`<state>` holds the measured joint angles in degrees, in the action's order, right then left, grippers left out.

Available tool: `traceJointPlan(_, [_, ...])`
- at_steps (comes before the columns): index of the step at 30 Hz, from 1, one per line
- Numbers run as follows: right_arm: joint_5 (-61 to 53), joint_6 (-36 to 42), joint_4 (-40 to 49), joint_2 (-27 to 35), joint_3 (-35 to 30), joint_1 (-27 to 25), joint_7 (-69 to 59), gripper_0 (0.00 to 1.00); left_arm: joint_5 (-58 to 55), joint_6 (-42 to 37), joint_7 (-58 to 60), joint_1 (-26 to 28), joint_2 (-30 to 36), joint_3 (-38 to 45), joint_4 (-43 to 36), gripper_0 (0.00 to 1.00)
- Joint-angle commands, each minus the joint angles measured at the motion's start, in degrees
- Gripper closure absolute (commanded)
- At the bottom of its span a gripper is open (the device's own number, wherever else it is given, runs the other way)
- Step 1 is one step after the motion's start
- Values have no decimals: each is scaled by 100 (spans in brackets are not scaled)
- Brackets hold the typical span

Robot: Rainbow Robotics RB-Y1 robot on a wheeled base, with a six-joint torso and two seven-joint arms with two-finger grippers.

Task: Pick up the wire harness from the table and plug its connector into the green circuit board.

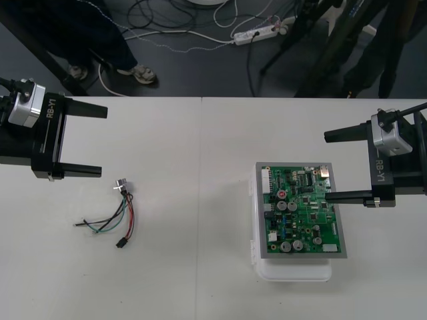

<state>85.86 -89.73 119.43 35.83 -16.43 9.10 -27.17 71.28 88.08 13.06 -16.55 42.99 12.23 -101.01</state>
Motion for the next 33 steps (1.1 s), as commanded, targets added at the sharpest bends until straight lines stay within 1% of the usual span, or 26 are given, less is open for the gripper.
traceJointPlan(1, [9,-27,160,222,97,145,89,0,17,192,381,82,244,175,-182,0])
traceJointPlan(33, [9,-27,160,222,97,145,89,0,17,192,381,82,244,175,-182,0])
